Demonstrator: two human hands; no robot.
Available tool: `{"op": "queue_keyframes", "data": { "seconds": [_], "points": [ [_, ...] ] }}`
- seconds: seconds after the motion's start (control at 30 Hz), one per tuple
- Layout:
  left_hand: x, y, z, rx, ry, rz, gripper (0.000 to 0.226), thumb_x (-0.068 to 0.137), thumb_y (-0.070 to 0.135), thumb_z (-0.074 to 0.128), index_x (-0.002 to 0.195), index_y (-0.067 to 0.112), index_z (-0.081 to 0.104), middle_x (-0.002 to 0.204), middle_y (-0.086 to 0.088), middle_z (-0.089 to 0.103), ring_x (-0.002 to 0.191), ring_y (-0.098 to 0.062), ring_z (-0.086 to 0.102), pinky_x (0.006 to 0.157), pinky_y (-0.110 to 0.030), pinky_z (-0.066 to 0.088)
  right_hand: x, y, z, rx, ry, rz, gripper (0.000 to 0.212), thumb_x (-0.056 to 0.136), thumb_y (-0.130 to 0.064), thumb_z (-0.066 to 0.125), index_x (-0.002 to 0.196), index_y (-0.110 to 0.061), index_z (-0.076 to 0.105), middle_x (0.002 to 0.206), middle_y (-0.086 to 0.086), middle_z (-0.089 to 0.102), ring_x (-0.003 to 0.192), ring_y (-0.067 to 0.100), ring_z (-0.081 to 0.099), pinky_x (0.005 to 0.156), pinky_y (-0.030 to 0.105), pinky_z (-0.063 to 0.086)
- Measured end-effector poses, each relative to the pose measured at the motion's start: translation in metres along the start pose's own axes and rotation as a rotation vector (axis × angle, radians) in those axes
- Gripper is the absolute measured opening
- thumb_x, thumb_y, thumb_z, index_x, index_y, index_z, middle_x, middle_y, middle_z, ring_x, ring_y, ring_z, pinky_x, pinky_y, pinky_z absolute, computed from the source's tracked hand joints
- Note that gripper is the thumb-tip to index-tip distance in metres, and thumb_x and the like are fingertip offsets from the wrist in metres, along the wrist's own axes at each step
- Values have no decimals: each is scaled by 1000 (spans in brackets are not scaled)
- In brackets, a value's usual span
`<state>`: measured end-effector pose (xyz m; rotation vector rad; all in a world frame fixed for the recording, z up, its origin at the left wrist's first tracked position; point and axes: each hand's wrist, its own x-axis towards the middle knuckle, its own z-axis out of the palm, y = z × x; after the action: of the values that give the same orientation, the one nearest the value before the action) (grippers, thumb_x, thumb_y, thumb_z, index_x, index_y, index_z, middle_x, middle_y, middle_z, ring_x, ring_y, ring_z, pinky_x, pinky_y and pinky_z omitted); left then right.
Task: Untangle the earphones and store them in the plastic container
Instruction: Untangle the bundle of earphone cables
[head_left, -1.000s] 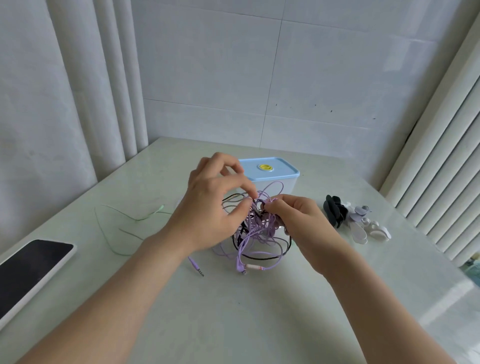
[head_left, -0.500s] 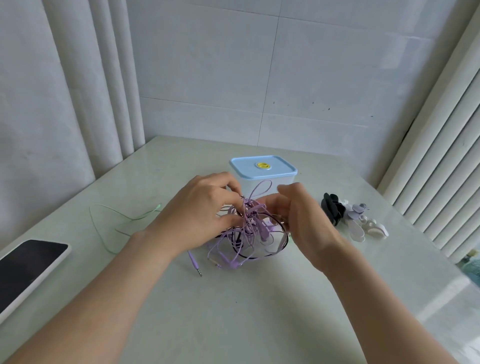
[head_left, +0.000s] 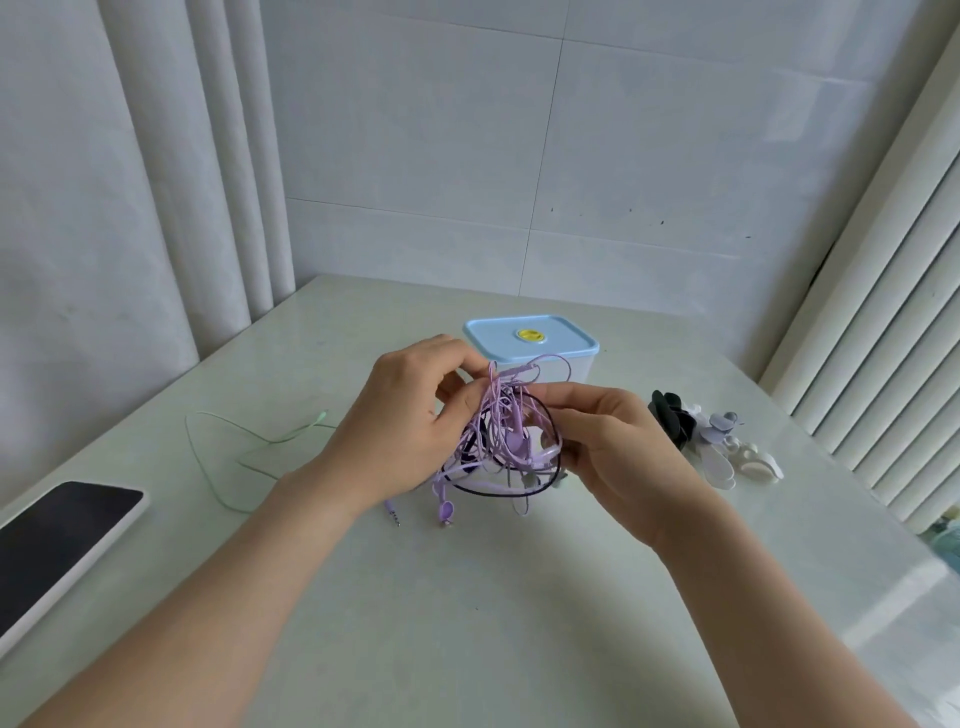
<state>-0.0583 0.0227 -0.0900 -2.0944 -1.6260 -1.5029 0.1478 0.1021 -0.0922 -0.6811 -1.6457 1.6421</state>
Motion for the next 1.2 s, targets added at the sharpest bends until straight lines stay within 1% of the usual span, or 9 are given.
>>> {"op": "queue_keyframes", "data": {
  "seconds": [0.23,0.43,0.57,0.67,0.8,0.87,0.97,1.1,1.2],
  "points": [
    [-1,4,0,-102,-40,-116,3,100,17,72,98,15,73,84,7,78,80,-12,75,77,-25,57,2,6,1,-86,37,-30,21,87,-19,78,106,-12,83,107,21,79,97,34,64,92,51,42],
    [-2,1,-2,-228,-209,-277,8,97,10,74,103,14,75,98,5,80,92,-11,78,90,-40,62,-1,0,3,-50,69,-75,20,95,3,69,109,-6,81,108,17,80,98,30,76,96,43,59],
    [-3,6,-2,-261,-199,-257,12,92,3,74,97,12,78,101,5,79,92,-10,78,92,-37,62,0,1,2,-52,55,-89,30,101,6,57,105,-10,82,111,16,79,101,30,76,94,42,59],
    [-4,9,-3,-245,-136,-265,8,87,5,78,89,12,80,95,6,81,86,-8,79,88,-35,64,-2,-1,3,-35,45,-99,29,101,4,59,104,-12,83,111,16,79,98,28,76,88,37,57],
    [-5,9,-2,-215,-114,-288,3,86,8,79,84,10,79,89,5,81,80,-7,79,83,-37,65,-2,0,2,-36,34,-102,20,97,-1,68,107,-10,82,110,18,79,97,31,76,91,42,56],
    [-4,9,-3,-190,-120,-292,10,92,14,76,82,11,77,80,7,80,70,-4,76,76,-29,63,-2,0,1,-38,34,-104,19,96,-3,70,108,-10,82,110,18,79,97,31,76,92,43,57],
    [-4,10,-3,-148,-144,-308,18,100,16,69,83,11,69,55,14,68,43,-1,48,56,-17,42,-3,-2,3,-67,53,-103,16,93,-5,73,106,-9,82,106,17,80,92,28,76,86,38,56],
    [-3,9,-2,-197,-106,-289,14,103,10,61,89,9,60,64,14,61,45,-5,45,51,-17,35,-3,-2,6,-91,67,-86,19,97,1,67,104,-9,81,104,18,80,89,30,71,85,40,53],
    [-3,8,1,-119,-86,-239,11,106,12,55,95,12,55,63,6,58,49,-10,42,51,-20,32,-3,-2,6,-114,77,-81,19,98,-1,66,107,-9,81,104,18,80,95,35,73,95,46,55]
  ]
}}
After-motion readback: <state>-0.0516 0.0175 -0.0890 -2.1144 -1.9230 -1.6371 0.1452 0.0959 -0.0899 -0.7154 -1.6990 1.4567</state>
